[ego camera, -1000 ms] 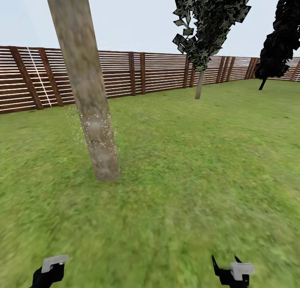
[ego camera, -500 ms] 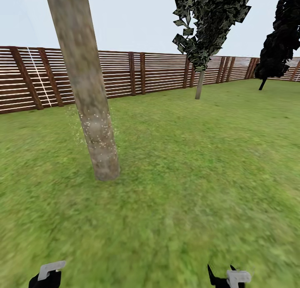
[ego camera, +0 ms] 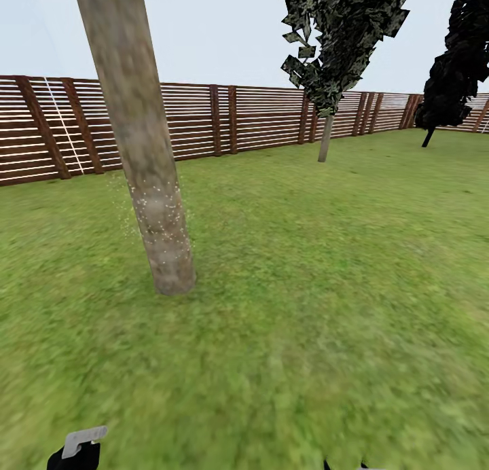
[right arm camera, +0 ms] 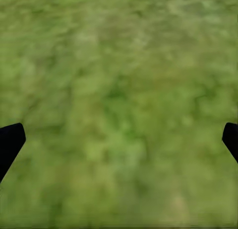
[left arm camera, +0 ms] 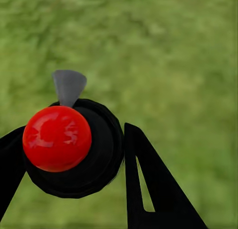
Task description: In the garden, pick up the pesticide atomizer on the floor and spray pesticide onto both trees until each tree trunk is fully covered.
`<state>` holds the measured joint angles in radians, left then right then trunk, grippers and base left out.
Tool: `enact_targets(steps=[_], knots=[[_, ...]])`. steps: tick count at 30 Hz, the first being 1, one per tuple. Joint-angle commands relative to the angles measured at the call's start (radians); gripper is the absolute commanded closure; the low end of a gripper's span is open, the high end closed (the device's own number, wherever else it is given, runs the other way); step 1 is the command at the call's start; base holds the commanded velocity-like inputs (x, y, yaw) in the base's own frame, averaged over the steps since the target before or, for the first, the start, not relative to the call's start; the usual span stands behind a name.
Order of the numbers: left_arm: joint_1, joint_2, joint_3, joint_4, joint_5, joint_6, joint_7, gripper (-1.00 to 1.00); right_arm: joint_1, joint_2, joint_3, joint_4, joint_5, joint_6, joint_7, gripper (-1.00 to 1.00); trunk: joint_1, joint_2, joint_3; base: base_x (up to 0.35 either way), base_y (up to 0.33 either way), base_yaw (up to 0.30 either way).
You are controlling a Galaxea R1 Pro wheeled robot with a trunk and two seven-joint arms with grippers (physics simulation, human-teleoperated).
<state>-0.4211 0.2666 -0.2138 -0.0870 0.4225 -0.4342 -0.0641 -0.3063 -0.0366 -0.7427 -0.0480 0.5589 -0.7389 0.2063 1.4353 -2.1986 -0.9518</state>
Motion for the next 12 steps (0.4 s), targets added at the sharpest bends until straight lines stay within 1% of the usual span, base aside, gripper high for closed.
enact_targets(steps=[1,12], knots=[[-0.001,-0.001,-0.005,0.001,0.01,-0.003,-0.007,1.0,0.0,0.0,-0.009,0.003,0.003,-0.002,0.007,-1.0,0.0,0.0,-0.001,0.0,0.0,0.0],[-0.001,0.0,-0.006,0.0,0.009,-0.003,-0.007,1.0,0.0,0.0,-0.009,0.006,0.003,-0.002,0.007,-1.0,0.0,0.0,-0.001,0.0,0.0,0.0]])
